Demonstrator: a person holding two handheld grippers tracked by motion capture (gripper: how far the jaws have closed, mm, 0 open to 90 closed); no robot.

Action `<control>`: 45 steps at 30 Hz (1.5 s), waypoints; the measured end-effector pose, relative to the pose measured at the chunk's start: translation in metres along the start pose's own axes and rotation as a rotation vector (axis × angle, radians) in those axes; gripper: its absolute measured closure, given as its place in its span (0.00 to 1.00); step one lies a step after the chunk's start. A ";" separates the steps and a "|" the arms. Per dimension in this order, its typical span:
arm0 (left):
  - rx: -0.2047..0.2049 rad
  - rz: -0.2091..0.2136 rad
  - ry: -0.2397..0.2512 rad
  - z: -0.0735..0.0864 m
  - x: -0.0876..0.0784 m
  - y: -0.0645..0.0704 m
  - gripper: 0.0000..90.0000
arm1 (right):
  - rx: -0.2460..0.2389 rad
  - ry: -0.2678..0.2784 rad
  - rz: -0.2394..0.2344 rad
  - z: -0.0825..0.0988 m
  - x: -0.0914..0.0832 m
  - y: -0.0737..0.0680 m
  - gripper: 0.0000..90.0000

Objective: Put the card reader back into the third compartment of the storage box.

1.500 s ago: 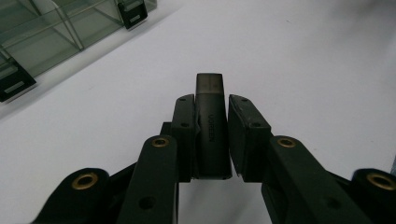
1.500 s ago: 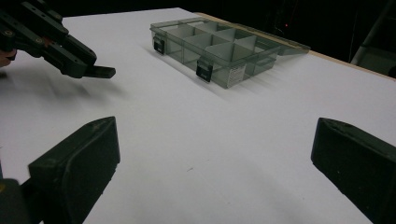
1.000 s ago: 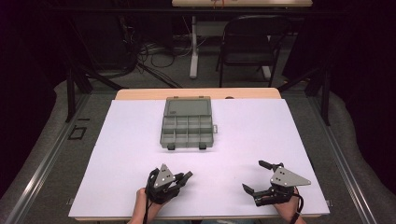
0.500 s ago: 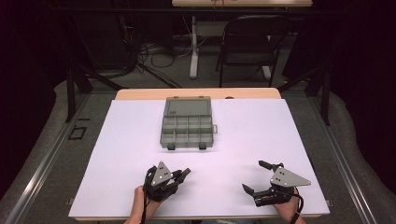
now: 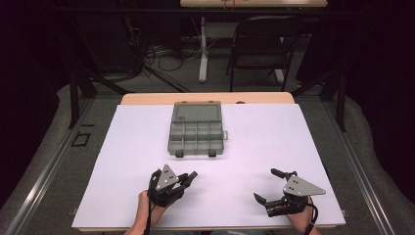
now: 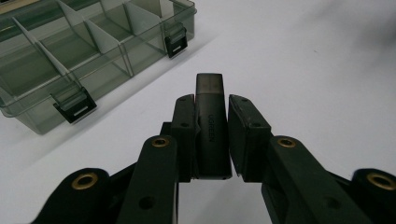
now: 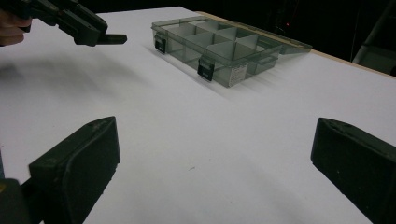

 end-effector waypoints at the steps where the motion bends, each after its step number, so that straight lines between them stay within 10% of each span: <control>1: -0.002 -0.002 0.002 -0.001 0.000 0.000 0.81 | -0.001 0.000 0.000 0.000 0.000 0.000 0.01; 45: -0.002 -0.036 0.079 -0.044 -0.002 -0.032 0.81 | 0.004 -0.001 0.000 0.001 0.001 0.002 0.01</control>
Point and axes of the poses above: each handheld gripper's, and its own axes: x roughly forward along the jaws, z roughly out of its underside, y roughly to its right, the point moved 6 cm from there along x, roughly forward along the jaws, and after that the axes turned 7 degrees about z, right-handed, at the moved point
